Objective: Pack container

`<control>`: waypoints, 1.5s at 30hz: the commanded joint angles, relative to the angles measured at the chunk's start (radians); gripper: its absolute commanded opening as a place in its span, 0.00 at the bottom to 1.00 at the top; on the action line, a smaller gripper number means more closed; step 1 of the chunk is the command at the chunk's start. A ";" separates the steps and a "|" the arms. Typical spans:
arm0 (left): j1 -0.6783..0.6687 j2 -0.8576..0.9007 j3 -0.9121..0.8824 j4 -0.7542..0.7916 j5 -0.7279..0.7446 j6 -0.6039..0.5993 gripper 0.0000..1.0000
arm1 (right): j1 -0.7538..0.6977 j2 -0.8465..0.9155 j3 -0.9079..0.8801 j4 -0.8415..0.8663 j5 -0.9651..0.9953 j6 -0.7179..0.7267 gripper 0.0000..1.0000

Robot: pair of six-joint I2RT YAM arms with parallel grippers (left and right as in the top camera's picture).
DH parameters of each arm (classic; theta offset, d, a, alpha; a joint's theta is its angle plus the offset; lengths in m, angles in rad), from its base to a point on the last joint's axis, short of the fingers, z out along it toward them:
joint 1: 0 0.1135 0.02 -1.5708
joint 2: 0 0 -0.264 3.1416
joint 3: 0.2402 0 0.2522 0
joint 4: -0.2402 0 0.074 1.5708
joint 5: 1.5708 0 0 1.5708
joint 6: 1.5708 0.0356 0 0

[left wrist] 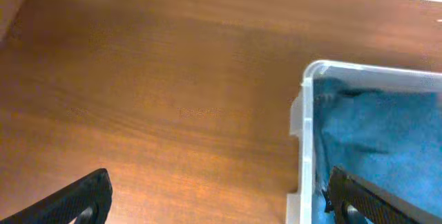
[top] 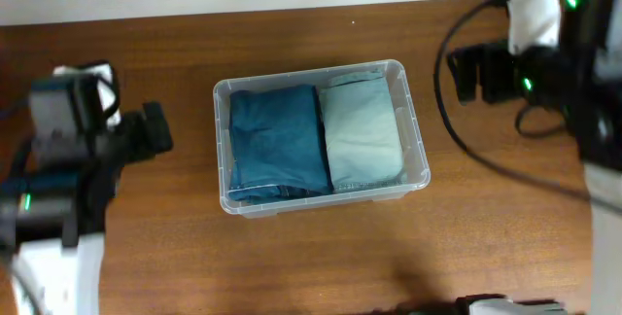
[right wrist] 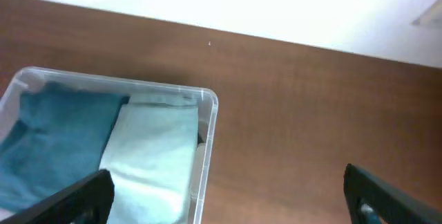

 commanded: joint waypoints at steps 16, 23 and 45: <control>0.002 -0.758 -0.649 0.004 0.084 -0.114 0.99 | -0.003 -1.229 -1.295 0.180 0.100 0.040 0.98; 0.002 -0.758 -0.649 -0.095 0.084 -0.114 0.99 | -0.003 -1.235 -1.301 0.189 0.100 0.040 0.98; 0.002 -0.758 -0.649 -0.095 0.084 -0.114 0.99 | -0.016 -1.423 -1.968 1.184 0.152 0.060 0.98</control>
